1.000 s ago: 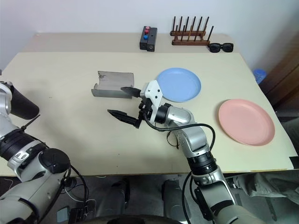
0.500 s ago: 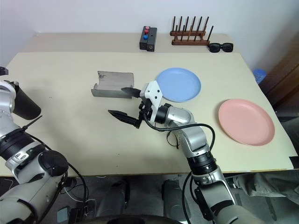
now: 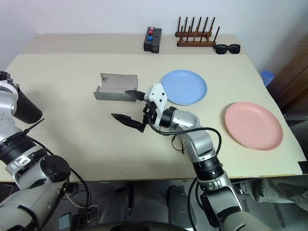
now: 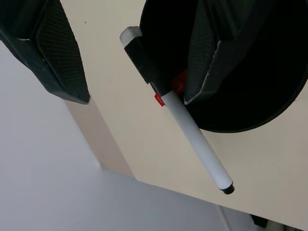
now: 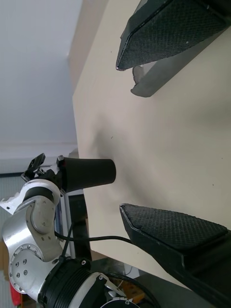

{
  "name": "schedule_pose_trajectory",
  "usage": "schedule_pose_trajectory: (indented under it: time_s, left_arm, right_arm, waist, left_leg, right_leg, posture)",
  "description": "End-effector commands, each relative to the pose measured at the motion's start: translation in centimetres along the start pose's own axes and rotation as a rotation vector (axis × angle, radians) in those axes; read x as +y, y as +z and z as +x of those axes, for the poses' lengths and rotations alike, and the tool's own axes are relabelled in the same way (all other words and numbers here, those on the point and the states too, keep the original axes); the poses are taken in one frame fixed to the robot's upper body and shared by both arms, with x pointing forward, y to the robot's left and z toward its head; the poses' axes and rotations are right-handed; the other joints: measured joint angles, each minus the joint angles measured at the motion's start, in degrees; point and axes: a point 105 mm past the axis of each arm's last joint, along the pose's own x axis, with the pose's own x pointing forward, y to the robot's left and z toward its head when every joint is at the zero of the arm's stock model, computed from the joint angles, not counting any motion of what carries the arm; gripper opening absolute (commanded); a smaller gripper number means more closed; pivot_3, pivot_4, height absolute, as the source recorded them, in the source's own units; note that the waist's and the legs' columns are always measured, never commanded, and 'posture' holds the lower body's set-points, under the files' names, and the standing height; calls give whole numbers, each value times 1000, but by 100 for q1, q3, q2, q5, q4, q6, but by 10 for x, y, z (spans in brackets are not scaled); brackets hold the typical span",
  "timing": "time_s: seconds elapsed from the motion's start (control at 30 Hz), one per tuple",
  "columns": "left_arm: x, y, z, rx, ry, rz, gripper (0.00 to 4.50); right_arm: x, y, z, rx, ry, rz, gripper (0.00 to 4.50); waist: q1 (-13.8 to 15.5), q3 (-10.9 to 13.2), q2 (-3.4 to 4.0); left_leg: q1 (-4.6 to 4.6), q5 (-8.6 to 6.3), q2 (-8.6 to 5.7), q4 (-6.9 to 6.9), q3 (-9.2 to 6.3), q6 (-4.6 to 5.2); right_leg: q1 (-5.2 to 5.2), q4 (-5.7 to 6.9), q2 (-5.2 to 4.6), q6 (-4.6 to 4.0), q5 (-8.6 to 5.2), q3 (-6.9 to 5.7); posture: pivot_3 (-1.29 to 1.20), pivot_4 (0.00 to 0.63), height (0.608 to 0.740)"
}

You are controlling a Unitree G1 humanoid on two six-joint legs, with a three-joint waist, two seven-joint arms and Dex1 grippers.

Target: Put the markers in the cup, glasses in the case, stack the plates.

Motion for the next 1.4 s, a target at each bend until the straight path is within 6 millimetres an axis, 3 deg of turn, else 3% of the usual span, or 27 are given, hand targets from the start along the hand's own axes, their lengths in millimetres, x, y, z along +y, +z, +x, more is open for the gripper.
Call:
schedule_pose_trajectory:
  time_s: [0.03, 0.53, 1.0, 1.13, 1.23, 1.4]
  left_arm:
    - [-11, 16, -6, -44, -36, -11, 3108]
    - [-11, 0, -2, 83, 23, -162, 3108]
    - [-10, 2, -2, 78, 32, -170, 3108]
    - [-11, 5, -3, 61, 27, -168, 1798]
    - [-11, 5, -3, 67, 31, -160, 232]
    - [-11, 5, -3, 70, 30, -158, 232]
  right_arm:
    - [3, 11, 2, -40, 15, -33, 4500]
    - [3, 9, 2, -37, 8, -30, 4500]
    - [2, 9, 3, -37, 7, -32, 4500]
    - [2, 8, 2, -34, 7, -34, 4500]
    - [2, 8, 2, -33, 8, -35, 4500]
    - [2, 8, 2, -33, 9, -36, 4500]
  waist:
    - [0, 0, 0]
    - [3, 0, 0]
    - [4, 0, 0]
    - [4, 0, 0]
    - [3, 0, 0]
    - [3, 0, 0]
  left_leg:
    - [0, 0, 0, 0, 0, 0]
    - [0, 0, 0, 0, 0, 0]
    - [0, 1, 0, 0, 0, -2]
    - [0, 1, 0, 0, 0, -2]
    - [0, 1, 0, 0, 0, -2]
    - [0, 1, 0, 0, 0, -3]
  right_leg:
    - [0, 0, 0, 0, 0, 0]
    - [0, 0, 0, 0, 0, 0]
    - [0, -1, 0, 0, 0, 0]
    - [0, -1, 0, 0, 0, 0]
    - [0, -1, 0, 0, 0, 0]
    - [0, -1, 0, 0, 0, 0]
  posture:
    - [0, 150, 740]
    - [0, 150, 740]
    - [0, 150, 740]
    - [0, 150, 740]
    - [0, 150, 740]
    - [0, 150, 740]
